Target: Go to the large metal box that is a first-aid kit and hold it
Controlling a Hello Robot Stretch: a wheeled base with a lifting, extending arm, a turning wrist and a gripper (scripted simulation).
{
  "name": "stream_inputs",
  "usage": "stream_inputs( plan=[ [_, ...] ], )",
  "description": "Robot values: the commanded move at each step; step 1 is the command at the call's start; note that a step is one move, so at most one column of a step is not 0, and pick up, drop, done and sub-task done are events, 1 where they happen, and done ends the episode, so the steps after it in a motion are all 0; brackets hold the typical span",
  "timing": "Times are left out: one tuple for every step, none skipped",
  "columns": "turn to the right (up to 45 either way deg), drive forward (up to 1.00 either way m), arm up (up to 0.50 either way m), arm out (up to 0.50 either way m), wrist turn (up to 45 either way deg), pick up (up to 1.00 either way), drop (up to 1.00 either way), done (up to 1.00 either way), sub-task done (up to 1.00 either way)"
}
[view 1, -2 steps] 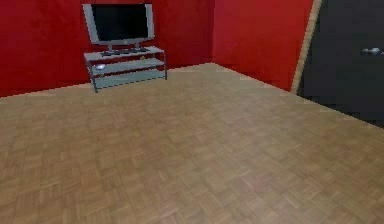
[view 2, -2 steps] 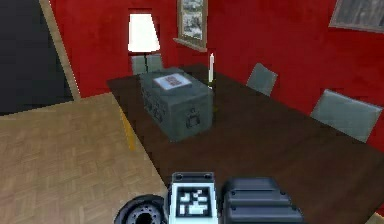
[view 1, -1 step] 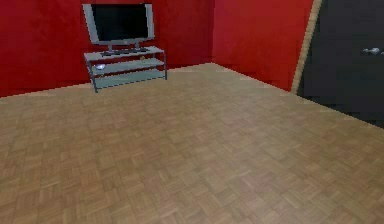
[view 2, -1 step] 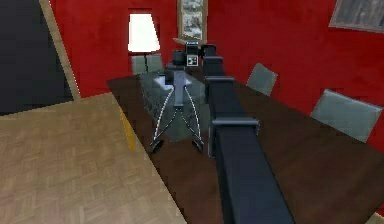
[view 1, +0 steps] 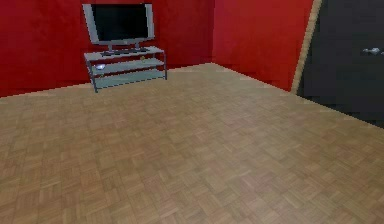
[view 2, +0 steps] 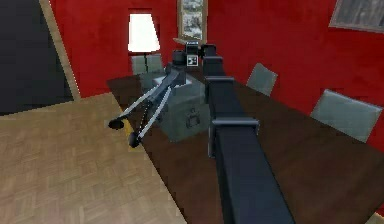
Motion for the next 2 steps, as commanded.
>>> stream_inputs(
  plan=[
    [0.0, 0.00, 0.00, 0.00, 45.0, 0.00, 0.00, 0.00, 0.00],
    [0.0, 0.00, 0.00, 0.00, 45.0, 0.00, 0.00, 0.00, 0.00]
  ],
)
